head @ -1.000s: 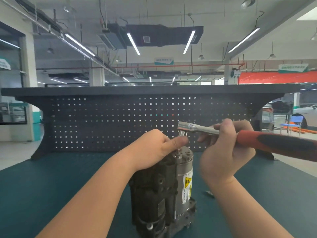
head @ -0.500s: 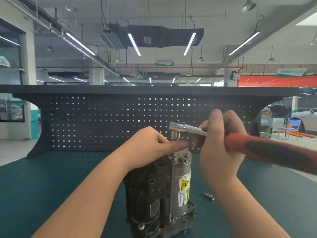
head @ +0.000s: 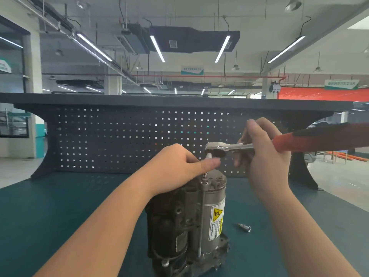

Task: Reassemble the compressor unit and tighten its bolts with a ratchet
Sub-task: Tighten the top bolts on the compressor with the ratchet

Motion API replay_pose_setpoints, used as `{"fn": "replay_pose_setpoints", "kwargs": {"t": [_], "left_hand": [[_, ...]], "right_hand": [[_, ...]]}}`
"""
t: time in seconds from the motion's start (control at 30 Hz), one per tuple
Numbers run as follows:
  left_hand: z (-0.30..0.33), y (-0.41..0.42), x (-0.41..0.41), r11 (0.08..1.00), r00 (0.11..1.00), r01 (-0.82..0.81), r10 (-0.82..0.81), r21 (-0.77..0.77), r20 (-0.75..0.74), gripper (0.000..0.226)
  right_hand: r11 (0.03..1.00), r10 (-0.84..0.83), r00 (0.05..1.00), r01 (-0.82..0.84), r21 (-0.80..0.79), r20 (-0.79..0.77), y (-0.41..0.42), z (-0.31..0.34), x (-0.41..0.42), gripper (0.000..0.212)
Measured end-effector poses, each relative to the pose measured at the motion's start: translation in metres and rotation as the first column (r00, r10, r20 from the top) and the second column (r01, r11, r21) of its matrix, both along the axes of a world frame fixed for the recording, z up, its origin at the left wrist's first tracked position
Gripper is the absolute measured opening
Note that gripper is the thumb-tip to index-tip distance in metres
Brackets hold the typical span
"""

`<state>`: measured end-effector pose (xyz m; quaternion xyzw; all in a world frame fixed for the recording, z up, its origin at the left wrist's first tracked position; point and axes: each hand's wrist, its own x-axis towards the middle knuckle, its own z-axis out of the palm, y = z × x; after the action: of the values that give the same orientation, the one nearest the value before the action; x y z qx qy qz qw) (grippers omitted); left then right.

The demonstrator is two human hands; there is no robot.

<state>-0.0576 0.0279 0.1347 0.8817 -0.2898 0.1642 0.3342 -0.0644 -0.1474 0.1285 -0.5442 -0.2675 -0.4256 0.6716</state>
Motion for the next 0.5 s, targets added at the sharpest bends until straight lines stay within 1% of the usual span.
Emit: {"fn": "replay_pose_setpoints", "kwargs": {"t": [0.03,0.1,0.17,0.27,0.33,0.37,0.47,0.5], "left_hand": [[0.0,0.0,0.0,1.0,1.0,0.009,-0.01,-0.026,-0.02,0.076],[0.001,0.002,-0.002,0.991,0.995,0.067,-0.075,-0.112,-0.069,0.048],[0.002,0.003,-0.002,0.976,0.984,0.132,-0.15,-0.175,-0.096,0.037],[0.003,0.001,-0.002,0.965,0.979,0.15,-0.175,-0.215,-0.102,0.036],[0.003,0.0,-0.003,0.963,0.98,0.149,-0.174,-0.226,-0.095,0.038],[0.002,0.0,-0.004,0.962,0.981,0.152,-0.175,-0.227,-0.087,0.039],[0.002,0.001,-0.003,0.955,0.978,0.182,-0.201,-0.235,-0.058,0.041],[0.001,0.0,-0.002,0.952,0.976,0.194,-0.212,-0.235,-0.052,0.041]], "right_hand": [[1.0,0.03,1.0,-0.03,-0.009,0.005,-0.001,0.0,0.0,0.03],[0.994,0.112,0.994,-0.111,-0.011,0.013,-0.001,0.0,0.002,0.024],[0.976,0.218,0.976,-0.218,-0.006,0.013,-0.001,0.0,0.004,0.024],[0.95,0.312,0.948,-0.313,-0.009,-0.063,-0.005,0.0,0.008,0.033],[0.954,0.289,0.946,-0.298,-0.041,-0.148,-0.008,0.001,0.01,0.043],[0.958,0.27,0.948,-0.281,-0.049,-0.171,-0.009,0.001,0.011,0.044],[0.966,0.26,0.957,-0.259,0.021,-0.127,-0.007,-0.003,0.012,0.033],[0.974,0.228,0.97,-0.227,0.018,-0.087,-0.005,-0.005,0.012,0.035]]}}
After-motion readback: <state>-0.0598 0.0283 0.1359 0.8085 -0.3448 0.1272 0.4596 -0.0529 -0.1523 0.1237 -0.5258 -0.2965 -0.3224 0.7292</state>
